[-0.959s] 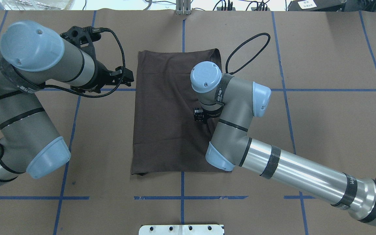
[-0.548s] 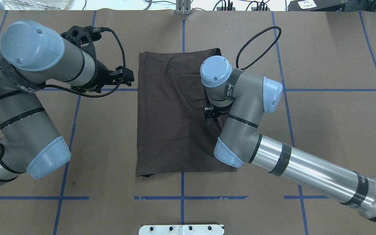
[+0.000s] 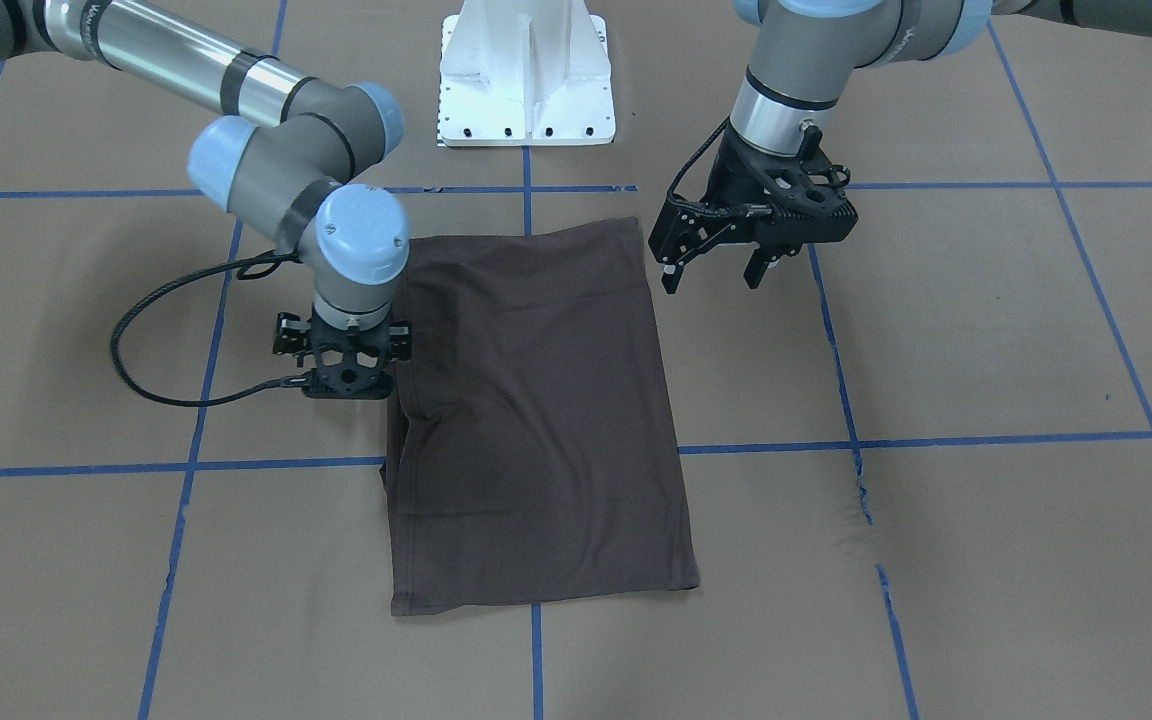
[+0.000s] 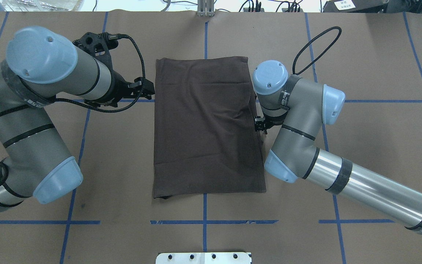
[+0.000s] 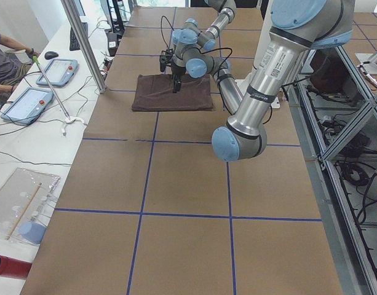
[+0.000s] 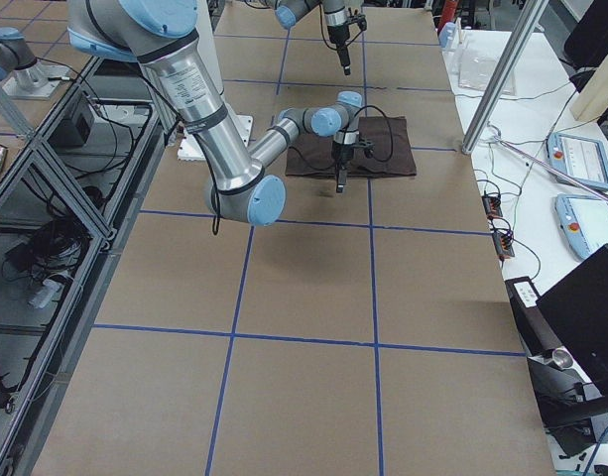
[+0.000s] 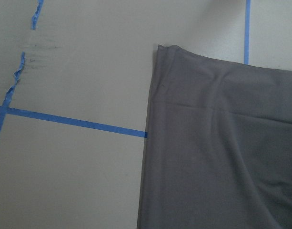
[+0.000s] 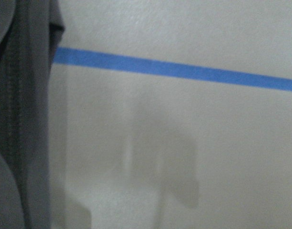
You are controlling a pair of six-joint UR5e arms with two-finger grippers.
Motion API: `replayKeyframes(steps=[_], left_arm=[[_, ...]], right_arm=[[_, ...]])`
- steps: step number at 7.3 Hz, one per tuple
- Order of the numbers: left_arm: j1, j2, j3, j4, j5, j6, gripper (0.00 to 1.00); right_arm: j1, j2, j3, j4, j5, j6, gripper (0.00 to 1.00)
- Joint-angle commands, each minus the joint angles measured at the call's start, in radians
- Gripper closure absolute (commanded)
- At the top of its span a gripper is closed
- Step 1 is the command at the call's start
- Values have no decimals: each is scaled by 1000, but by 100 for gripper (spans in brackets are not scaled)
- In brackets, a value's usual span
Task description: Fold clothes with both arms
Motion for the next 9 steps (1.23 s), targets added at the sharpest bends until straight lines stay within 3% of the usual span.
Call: replayKeyframes(steps=[1, 3, 4, 5, 9], left_arm=[[16, 1, -5, -3, -8, -8, 0], [170, 25, -14, -47, -2, -305, 0], [288, 46, -14, -61, 50, -467, 0], [394, 48, -10, -58, 181, -613, 2], [430, 107, 47, -54, 232, -673, 3]], right_arm=[[83, 12, 60, 1, 102, -26, 0], [89, 22, 171, 3, 154, -9, 0], [89, 10, 230, 3, 173, 1, 0], [89, 6, 271, 3, 174, 40, 0], [86, 6, 304, 5, 199, 91, 0]])
